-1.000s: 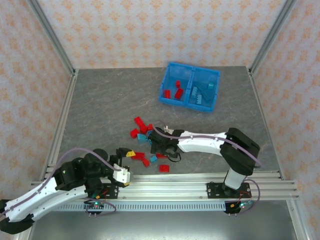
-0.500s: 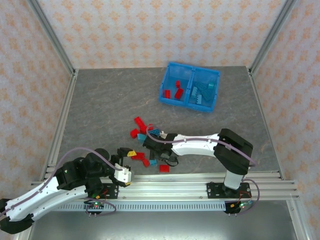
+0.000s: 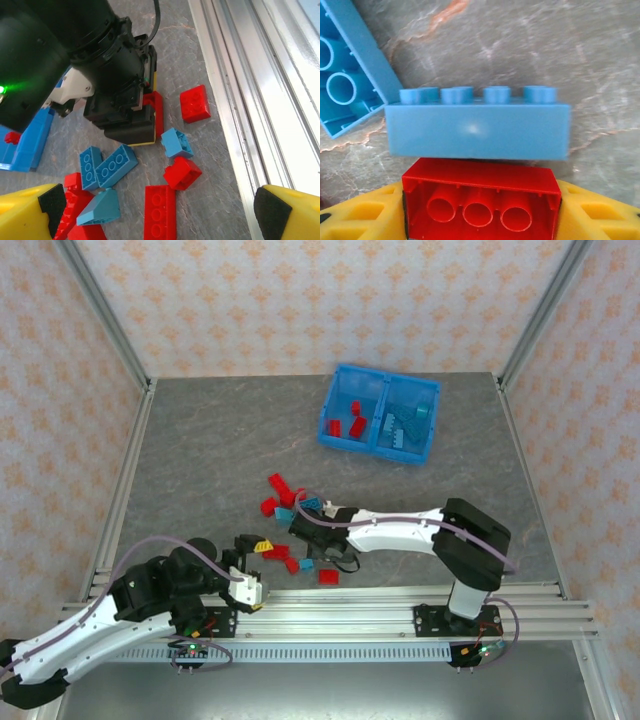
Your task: Sort the legos into containers by color
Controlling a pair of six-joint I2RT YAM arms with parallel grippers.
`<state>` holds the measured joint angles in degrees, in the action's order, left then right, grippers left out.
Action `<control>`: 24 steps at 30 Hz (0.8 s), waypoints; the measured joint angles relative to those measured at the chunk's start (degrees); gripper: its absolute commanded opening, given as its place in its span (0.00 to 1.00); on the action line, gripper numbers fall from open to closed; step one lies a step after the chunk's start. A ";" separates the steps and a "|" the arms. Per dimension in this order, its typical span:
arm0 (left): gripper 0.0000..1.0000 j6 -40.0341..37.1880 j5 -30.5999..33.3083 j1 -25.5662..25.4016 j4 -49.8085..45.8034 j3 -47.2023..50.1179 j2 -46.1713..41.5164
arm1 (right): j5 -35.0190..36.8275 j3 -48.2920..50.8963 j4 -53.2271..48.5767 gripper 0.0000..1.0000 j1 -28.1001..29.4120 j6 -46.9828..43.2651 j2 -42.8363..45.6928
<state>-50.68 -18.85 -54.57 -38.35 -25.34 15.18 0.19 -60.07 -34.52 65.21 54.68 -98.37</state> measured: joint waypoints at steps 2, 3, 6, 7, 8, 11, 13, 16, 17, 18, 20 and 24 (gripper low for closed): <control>1.00 0.26 -0.02 0.59 0.92 0.46 -0.83 | 1.38 0.42 -1.07 0.54 0.00 -0.02 3.23; 1.00 0.35 -0.04 0.87 1.18 0.57 -1.14 | 2.05 0.42 -1.53 0.54 0.00 -0.02 4.90; 1.00 0.87 -0.31 2.49 2.49 0.83 -1.73 | 5.29 0.20 -2.86 0.54 -0.17 -0.37 12.02; 1.00 1.05 -0.50 3.23 3.08 0.94 -1.84 | 6.29 -0.13 -3.50 0.54 -0.55 -0.98 14.25; 1.00 1.16 -0.83 4.00 3.65 1.07 -1.92 | 7.13 -0.74 -3.91 0.54 -1.38 -1.99 16.09; 1.00 1.29 -2.01 6.12 4.98 1.49 -1.95 | 9.35 -3.76 -4.35 0.54 -6.69 -6.40 18.01; 1.00 1.29 -2.82 7.50 5.77 1.60 -1.90 | 10.54 -6.84 -4.15 0.54 -11.50 -10.40 17.00; 1.00 1.25 -3.48 9.05 6.62 1.60 -1.90 | 11.04 -14.08 -3.52 0.54 -18.86 -16.55 12.07; 1.00 1.22 -3.48 9.38 6.67 1.60 -1.90 | 11.15 -16.50 -3.10 0.54 -20.81 -18.14 10.01; 1.00 1.14 -3.48 9.64 6.67 1.60 -1.92 | 11.08 -19.63 -2.60 0.54 -23.23 -20.06 7.21; 1.00 1.09 -3.43 9.73 6.67 1.70 -2.27 | 10.80 -25.55 -1.84 0.54 -27.12 -23.06 1.55; 1.00 1.07 -3.23 9.75 6.71 2.93 -5.68 | 9.05 -39.28 -1.51 0.54 -33.42 -27.17 -11.76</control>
<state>-49.60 -22.09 -44.82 -31.64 -22.41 9.50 9.23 -99.35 -36.03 31.79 27.51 -110.13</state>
